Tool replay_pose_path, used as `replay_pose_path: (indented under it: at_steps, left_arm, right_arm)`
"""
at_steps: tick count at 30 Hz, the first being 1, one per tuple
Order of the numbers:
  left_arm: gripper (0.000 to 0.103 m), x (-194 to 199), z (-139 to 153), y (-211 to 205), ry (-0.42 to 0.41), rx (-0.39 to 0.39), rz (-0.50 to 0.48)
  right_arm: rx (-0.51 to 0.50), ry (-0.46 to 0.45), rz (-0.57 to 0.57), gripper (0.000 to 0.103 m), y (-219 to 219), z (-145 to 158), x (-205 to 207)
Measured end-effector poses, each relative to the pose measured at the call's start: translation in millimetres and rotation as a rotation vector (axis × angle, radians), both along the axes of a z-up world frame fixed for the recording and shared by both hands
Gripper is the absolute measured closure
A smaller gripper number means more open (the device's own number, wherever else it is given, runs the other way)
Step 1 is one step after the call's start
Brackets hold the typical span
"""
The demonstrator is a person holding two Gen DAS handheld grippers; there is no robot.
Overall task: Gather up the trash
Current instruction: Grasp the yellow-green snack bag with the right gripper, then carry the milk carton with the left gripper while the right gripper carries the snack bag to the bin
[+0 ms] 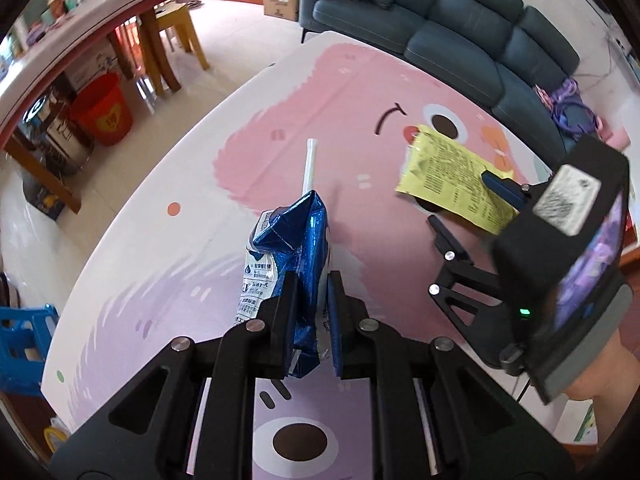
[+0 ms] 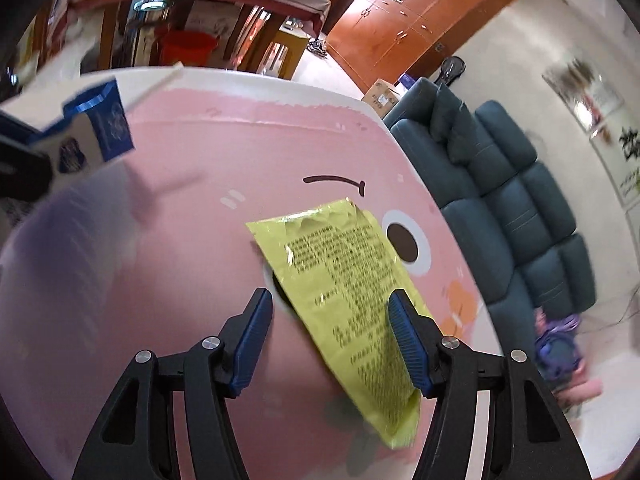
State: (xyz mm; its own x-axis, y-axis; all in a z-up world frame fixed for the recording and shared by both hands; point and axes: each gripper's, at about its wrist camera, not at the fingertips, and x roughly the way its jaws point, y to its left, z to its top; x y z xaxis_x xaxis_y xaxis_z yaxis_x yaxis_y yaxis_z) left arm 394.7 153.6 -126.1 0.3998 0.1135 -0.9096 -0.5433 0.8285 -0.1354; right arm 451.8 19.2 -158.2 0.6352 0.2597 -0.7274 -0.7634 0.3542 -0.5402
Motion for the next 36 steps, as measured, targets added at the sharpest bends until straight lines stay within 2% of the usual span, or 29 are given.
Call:
replay_pose_path:
  at_steps: [4,6,7,8,10,11,16,19,25,31,34,36]
  left_arm:
    - [0.092,-3.3,-3.8,5.7,-0.008,-0.017,0.023]
    - [0.092,-8.3,-3.9,7.4,-0.011,-0.02,0.032]
    - [0.092,-10.8,-4.1,7.7,-0.014,-0.023,0.035]
    - [0.092,-13.1,-3.8,8.0,-0.015,-0.025,0.038]
    - [0.092,-17.5,-2.8,11.1,-0.017,-0.028,0.041]
    - [0.092,-17.9,-2.5,11.1,-0.017,-0.028,0.042]
    - [0.092,-28.2,1.4,11.4,-0.022,-0.031,0.036]
    - [0.092,-37.9,8.8,11.4,-0.032,-0.029,0.029]
    - [0.092,-67.8,28.2,2.7,-0.054,-0.036,-0.003]
    - [0.092,-117.6,52.7,-12.6,-0.079,-0.06,-0.069]
    - [0.092,-149.2,65.2,-19.1,-0.094,-0.089,-0.102]
    - [0.092,-170.0,73.4,-22.3,-0.104,-0.101,-0.128]
  right_arm:
    - [-0.021,-0.057,0.006,0.044,15.0,-7.9,4.8]
    - [-0.03,-0.049,-0.002,0.059,19.3,-11.5,11.0]
    - [-0.033,-0.041,-0.013,0.076,20.9,-13.1,14.2]
    - [-0.039,-0.037,-0.022,0.086,22.5,-14.1,16.8]
    - [-0.029,-0.036,-0.04,0.1,25.7,-11.5,18.7]
    - [-0.014,-0.033,-0.053,0.102,23.3,-9.9,21.1]
    - [0.094,0.033,-0.127,0.103,4.8,10.1,29.4]
    - [0.216,0.129,-0.195,0.103,-19.2,34.4,30.2]
    - [0.431,0.291,-0.293,0.103,-70.4,80.6,3.2]
    - [0.548,0.419,-0.389,0.103,-118.6,117.2,-54.9]
    - [0.579,0.45,-0.435,0.103,-138.4,132.6,-97.4]
    - [0.593,0.457,-0.456,0.103,-153.4,145.3,-139.7]
